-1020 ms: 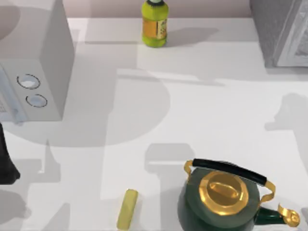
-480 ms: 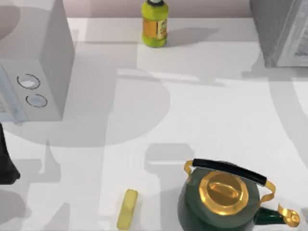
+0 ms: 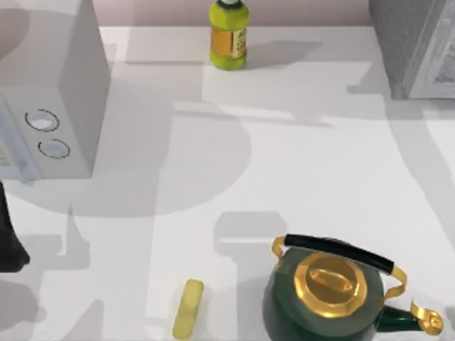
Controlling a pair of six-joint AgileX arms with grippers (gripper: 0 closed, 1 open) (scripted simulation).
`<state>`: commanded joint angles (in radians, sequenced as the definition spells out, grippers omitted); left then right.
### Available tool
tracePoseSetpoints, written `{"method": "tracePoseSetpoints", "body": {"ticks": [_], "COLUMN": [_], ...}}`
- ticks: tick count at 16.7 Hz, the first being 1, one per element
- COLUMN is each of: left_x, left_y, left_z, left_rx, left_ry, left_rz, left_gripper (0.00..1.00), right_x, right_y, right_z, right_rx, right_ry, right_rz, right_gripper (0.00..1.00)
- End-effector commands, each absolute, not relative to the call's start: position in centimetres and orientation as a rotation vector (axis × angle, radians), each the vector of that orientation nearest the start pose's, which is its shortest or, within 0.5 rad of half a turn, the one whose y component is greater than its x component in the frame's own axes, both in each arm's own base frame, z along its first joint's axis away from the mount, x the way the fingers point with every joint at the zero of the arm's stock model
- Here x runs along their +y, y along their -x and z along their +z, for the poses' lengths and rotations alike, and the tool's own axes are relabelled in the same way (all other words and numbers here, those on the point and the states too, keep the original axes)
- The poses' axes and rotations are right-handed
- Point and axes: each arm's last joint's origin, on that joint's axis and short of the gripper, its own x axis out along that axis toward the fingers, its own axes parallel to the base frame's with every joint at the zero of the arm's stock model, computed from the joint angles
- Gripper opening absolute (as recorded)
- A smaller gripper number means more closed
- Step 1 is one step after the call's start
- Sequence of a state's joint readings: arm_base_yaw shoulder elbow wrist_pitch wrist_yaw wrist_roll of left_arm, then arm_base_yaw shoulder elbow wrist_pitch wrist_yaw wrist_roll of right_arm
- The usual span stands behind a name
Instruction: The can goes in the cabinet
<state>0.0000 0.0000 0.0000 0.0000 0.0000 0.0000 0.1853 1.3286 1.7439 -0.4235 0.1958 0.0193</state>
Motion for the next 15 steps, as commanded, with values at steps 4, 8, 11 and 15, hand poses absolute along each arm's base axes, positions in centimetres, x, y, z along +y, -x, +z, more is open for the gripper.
{"method": "tracePoseSetpoints", "body": {"ticks": [4, 8, 11, 15], "left_x": [-0.1, -0.1, -0.1, -0.1], "left_y": [-10.6, -10.6, -10.6, -10.6], "left_z": [16.0, 16.0, 16.0, 16.0], "left_rx": [0.0, 0.0, 0.0, 0.0], "left_ry": [0.0, 0.0, 0.0, 0.0], "left_rz": [0.0, 0.0, 0.0, 0.0], "left_gripper": [1.0, 1.0, 1.0, 1.0], "right_x": [4.6, 4.7, 4.6, 4.4], "right_y": [-25.7, -28.3, -31.4, -35.0], "right_z": [50.9, 51.3, 52.5, 54.8], "right_rx": [0.007, 0.038, 0.035, -0.027], "right_ry": [-0.003, 0.013, 0.008, -0.014], "right_rz": [-0.002, -0.015, -0.028, -0.031], "right_gripper": [0.0, 0.0, 0.0, 0.0]}}
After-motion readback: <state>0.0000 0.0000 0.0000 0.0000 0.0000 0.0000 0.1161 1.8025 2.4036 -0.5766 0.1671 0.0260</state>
